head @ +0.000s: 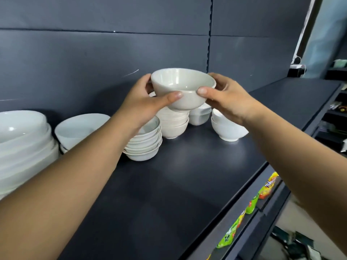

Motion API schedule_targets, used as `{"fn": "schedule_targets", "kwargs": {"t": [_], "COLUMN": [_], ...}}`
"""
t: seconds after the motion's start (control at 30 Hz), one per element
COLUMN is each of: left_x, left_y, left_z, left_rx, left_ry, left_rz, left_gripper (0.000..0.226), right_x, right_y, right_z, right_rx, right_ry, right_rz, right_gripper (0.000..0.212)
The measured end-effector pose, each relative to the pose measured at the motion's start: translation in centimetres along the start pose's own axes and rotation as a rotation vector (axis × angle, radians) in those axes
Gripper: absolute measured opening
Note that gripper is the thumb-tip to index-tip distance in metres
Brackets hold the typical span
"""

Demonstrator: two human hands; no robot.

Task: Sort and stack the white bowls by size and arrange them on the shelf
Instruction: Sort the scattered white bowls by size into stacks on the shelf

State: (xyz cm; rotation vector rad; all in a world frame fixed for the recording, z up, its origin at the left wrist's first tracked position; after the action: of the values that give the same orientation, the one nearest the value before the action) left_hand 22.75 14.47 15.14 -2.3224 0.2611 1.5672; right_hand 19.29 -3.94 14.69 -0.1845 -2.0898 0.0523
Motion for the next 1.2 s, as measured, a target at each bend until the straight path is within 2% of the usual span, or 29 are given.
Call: {"fn": "schedule_targets", "kwargs": {"t": [0.07, 0.2, 0.3, 0.37, 0.43, 0.47, 0.57, 0.73, 0.77, 0.87, 1.2], "left_x": [0.2, 0.8, 1.4, 1.9, 2.2, 2.3, 2.6, 3.1, 3.3, 3.7, 3.9], "left_y": [0.5, 0.7, 0.6, 0.7, 0.6, 0.6, 0.4, 0.6, 0.6, 0.8, 0.6], "left_z": [-1.7, -4.2, -5.8, -6.8, -7.6, -7.8, -8.3, -8.7, -8.7, -8.7, -8.4], "left_rx": [-0.037, -0.089, -0.150, -0.205, -0.237, -0.252, -0.276, -0.301, -0.301, -0.299, -0.265], "left_ry": [0.003, -0.012, -0.063, -0.107, -0.134, -0.151, -0.225, -0.337, -0.352, -0.409, -0.447], "left_rz": [0.009, -0.033, -0.099, -0.147, -0.179, -0.195, -0.247, -0.369, -0.377, -0.413, -0.490], "left_gripper": [0.083, 0.082, 0.082, 0.065, 0.043, 0.042, 0.058, 0.043, 0.042, 0.044, 0.053], "right_x": [-0.6, -2.1, -3.8, -4.8, -6.0, -6.6, -8.3, -9.6, -9.8, -9.6, -8.4], "right_y": [-0.7, -1.6, -2.0, -2.1, -2.0, -1.9, -1.8, -1.7, -1.7, -1.9, -2.1], "right_z": [-1.7, -5.0, -7.5, -9.0, -10.4, -11.1, -12.7, -14.0, -14.0, -13.9, -13.8], "right_rx": [0.008, 0.046, 0.129, 0.178, 0.219, 0.242, 0.329, 0.481, 0.513, 0.592, 0.662], "right_ry": [-0.014, -0.033, -0.044, -0.046, -0.048, -0.042, -0.029, 0.001, 0.013, 0.019, -0.026], "right_rz": [-0.026, -0.062, -0.087, -0.115, -0.132, -0.133, -0.068, 0.060, 0.086, 0.121, 0.252], "right_gripper": [0.062, 0.059, 0.045, 0.041, 0.048, 0.049, 0.049, 0.058, 0.054, 0.020, 0.017]}}
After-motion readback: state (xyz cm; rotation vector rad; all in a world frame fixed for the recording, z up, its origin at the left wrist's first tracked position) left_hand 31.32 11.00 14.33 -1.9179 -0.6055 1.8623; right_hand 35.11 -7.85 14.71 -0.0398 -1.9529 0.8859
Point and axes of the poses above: each hand's wrist, its own z-axis away from the middle knuckle, its own y-axis out of the palm, x = y × z, the point moved 3 cm from there along -z, towards the middle knuckle, and after that the axes turned 6 degrees about -y, right-handed, at the moved point
